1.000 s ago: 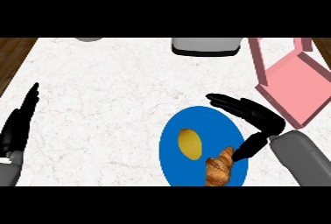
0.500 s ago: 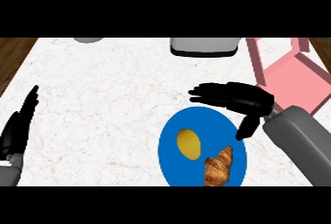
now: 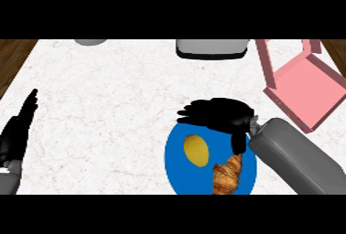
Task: Pick the lemon from the plate and place it in the cardboard box
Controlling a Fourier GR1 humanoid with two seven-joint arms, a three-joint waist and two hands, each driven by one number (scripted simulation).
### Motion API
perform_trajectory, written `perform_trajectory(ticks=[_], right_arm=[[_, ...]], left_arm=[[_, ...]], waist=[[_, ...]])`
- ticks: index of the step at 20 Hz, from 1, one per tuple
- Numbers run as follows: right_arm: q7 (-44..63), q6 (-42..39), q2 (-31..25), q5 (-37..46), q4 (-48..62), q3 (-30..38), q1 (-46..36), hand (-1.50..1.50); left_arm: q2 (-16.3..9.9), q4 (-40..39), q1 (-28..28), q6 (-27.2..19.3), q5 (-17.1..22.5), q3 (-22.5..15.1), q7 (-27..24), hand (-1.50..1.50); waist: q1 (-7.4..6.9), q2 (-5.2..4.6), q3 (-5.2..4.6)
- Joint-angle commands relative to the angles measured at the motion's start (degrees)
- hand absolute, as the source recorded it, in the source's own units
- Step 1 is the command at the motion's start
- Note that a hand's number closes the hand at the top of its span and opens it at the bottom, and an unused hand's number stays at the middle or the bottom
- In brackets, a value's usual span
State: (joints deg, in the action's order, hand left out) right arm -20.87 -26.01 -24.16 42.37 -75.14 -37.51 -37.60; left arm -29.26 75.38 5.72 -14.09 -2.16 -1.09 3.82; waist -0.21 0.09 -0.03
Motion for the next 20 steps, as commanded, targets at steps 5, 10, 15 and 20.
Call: perform_trajectory(ticks=[5, 10, 15, 20], right_arm=[[3.3, -3.1, 6.0, 9.2, 1.3, -0.3, 1.2, -1.50], [3.3, -4.2, 8.3, 12.2, -1.4, 2.1, 4.3, -1.50], [-0.2, -6.0, 9.4, 14.2, -2.2, 4.5, 5.3, -1.50], [-1.9, -9.4, 8.8, 14.5, -9.9, 3.7, 11.1, -1.50]], left_arm=[[0.3, -2.1, 0.3, 3.5, -0.3, 3.8, -2.0, 0.00], [2.9, 4.2, 0.0, 2.4, -3.3, 2.5, 4.2, 0.00], [5.3, -2.4, -1.1, 1.6, -6.2, 4.1, -3.7, 0.00], [3.4, -0.2, -2.0, 5.1, -5.0, 6.7, -2.3, 0.00]], waist=[[-0.03, -0.09, 0.02], [0.04, 0.00, 0.04], [0.12, -0.06, 0.02], [0.24, -0.01, 0.02]])
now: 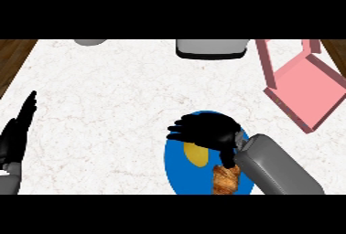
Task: Pick the lemon from the plate and place it in the cardboard box
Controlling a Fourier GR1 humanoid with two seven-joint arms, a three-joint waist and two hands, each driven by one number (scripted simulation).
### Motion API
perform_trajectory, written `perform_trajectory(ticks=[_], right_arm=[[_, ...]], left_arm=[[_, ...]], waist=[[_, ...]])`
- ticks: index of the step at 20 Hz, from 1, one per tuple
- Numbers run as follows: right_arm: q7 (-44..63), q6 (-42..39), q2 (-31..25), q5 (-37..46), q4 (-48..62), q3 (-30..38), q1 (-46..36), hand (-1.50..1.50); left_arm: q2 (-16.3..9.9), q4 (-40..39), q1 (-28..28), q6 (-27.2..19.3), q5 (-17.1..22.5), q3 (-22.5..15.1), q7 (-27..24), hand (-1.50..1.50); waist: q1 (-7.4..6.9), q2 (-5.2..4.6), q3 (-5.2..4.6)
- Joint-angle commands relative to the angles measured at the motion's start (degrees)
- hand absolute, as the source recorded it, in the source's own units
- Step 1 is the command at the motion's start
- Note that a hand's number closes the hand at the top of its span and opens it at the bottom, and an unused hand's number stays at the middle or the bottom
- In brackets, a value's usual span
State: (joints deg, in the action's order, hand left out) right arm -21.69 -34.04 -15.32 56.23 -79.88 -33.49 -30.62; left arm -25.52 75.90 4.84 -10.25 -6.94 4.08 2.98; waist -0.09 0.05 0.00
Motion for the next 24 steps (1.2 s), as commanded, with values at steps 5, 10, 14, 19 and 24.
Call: perform_trajectory(ticks=[5, 10, 14, 19, 24], right_arm=[[-2.4, -2.6, 2.0, 3.2, -7.2, -0.2, 5.9, -1.50], [1.3, -8.3, 2.2, 7.1, -8.7, -0.7, 4.0, -1.50], [2.7, -2.2, 4.2, 12.3, -3.6, -3.1, 8.3, -1.50], [4.0, 1.1, 9.0, 15.9, 2.5, -1.6, 6.7, -1.50], [-0.9, 16.8, 9.0, 18.1, 8.2, -0.1, 5.0, 1.50]], left_arm=[[2.1, 0.9, -0.3, 0.7, -2.4, 1.5, 0.1, 0.00], [0.2, -6.5, 5.2, 3.2, -2.2, 4.4, -1.2, 0.00], [2.6, -2.9, 1.8, 3.1, -2.7, 3.7, -1.9, 0.00], [4.5, 1.2, -0.3, 1.5, -5.0, 3.3, -0.1, 0.00], [3.9, 1.7, -0.1, 2.7, -4.5, 3.7, 0.8, 0.00]], waist=[[0.07, 0.00, 0.00], [0.42, -0.07, -0.03], [0.11, -0.06, -0.01], [-0.18, -0.04, 0.01], [-0.42, -0.12, 0.03]])
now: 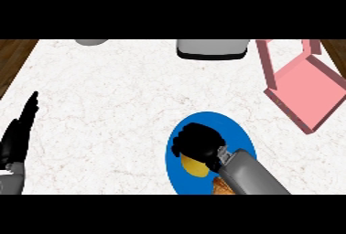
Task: Pick the lemon from the plate and place it in the cardboard box
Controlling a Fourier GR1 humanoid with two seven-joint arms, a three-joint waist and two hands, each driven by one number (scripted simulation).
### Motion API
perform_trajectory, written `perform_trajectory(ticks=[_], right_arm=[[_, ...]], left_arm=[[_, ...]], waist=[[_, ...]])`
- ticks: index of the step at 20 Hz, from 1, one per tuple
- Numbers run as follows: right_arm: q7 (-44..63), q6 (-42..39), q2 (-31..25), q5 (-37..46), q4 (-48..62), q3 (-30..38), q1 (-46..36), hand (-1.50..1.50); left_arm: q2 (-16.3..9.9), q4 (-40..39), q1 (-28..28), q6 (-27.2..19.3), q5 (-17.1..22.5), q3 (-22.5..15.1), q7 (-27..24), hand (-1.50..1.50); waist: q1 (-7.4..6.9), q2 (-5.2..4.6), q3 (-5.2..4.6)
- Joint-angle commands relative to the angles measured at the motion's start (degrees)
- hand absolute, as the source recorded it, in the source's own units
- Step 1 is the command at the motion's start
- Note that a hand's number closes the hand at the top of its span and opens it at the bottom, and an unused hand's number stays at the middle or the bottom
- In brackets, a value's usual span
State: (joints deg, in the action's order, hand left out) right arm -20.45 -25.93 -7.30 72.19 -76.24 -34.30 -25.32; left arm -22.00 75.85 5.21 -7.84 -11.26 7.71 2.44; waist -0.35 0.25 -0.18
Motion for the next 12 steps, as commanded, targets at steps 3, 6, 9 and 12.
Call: perform_trajectory(ticks=[3, 6, 9, 12], right_arm=[[-2.2, 14.3, 4.3, 3.4, 10.2, 2.5, -2.7, 1.50], [-2.4, 15.9, 3.4, 4.1, 3.8, 2.6, 0.0, 1.50], [-1.3, 18.0, -8.3, -1.6, 0.2, 16.5, 5.3, 1.50], [-0.1, 18.1, -17.2, -7.5, 4.6, 31.1, 7.3, 1.50]], left_arm=[[0.5, 2.7, 2.1, 0.3, -1.6, -1.0, 4.2, 0.00], [1.1, 0.9, 1.5, 0.6, -1.3, -0.3, 2.1, 0.00], [-0.7, 1.7, -1.8, 1.4, 0.4, 2.0, 1.6, 0.00], [-0.8, 0.9, -3.6, -1.1, 0.4, 4.3, 1.4, 0.00]], waist=[[-0.18, -0.37, 0.22], [0.23, -0.25, 0.20], [2.90, 0.07, 0.32], [7.84, -0.18, 0.73]])
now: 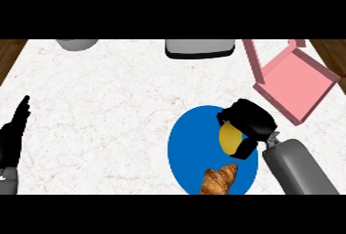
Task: Pick the lemon from the plate and place it in the cardboard box
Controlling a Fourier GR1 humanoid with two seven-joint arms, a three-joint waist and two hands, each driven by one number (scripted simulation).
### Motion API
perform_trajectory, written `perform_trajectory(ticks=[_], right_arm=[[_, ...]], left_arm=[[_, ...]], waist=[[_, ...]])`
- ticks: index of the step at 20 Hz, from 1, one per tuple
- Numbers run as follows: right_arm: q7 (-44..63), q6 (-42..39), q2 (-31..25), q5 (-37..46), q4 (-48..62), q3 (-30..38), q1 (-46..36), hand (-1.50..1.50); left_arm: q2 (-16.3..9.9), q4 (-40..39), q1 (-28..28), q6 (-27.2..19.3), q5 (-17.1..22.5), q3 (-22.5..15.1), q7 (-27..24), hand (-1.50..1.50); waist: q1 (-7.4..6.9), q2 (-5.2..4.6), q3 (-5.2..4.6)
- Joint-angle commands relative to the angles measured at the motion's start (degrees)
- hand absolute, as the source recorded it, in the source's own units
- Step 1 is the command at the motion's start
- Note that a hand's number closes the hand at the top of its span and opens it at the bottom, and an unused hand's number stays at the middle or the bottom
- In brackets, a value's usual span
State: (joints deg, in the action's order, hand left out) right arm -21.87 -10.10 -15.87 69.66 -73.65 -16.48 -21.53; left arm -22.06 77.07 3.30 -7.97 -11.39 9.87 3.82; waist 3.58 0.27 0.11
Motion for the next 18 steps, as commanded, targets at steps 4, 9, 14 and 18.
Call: perform_trajectory(ticks=[4, 9, 14, 18], right_arm=[[-0.1, 4.9, -18.1, -11.8, 7.1, 28.4, 4.1, 1.50], [-11.6, 6.3, -29.2, -23.4, 16.0, 44.1, 3.3, 1.50], [-30.0, 7.7, -36.3, -31.7, 25.9, 52.9, 4.2, 1.50], [-36.5, 3.1, -42.9, -31.9, 37.0, 52.6, -1.5, 1.50]], left_arm=[[-0.3, 0.2, -2.4, -1.5, 0.9, 2.6, 0.1, 0.00], [0.3, 1.2, -1.5, -0.9, 0.6, 1.3, -0.8, 0.00], [0.2, 1.4, 1.2, 0.6, -0.2, -0.7, 0.6, 0.00], [2.1, 1.1, 3.6, -0.2, -1.5, -2.5, 1.3, 0.00]], waist=[[4.33, -0.37, 0.52], [0.76, -0.56, 0.44], [-1.96, -0.70, 0.29], [-4.46, -0.80, 0.11]])
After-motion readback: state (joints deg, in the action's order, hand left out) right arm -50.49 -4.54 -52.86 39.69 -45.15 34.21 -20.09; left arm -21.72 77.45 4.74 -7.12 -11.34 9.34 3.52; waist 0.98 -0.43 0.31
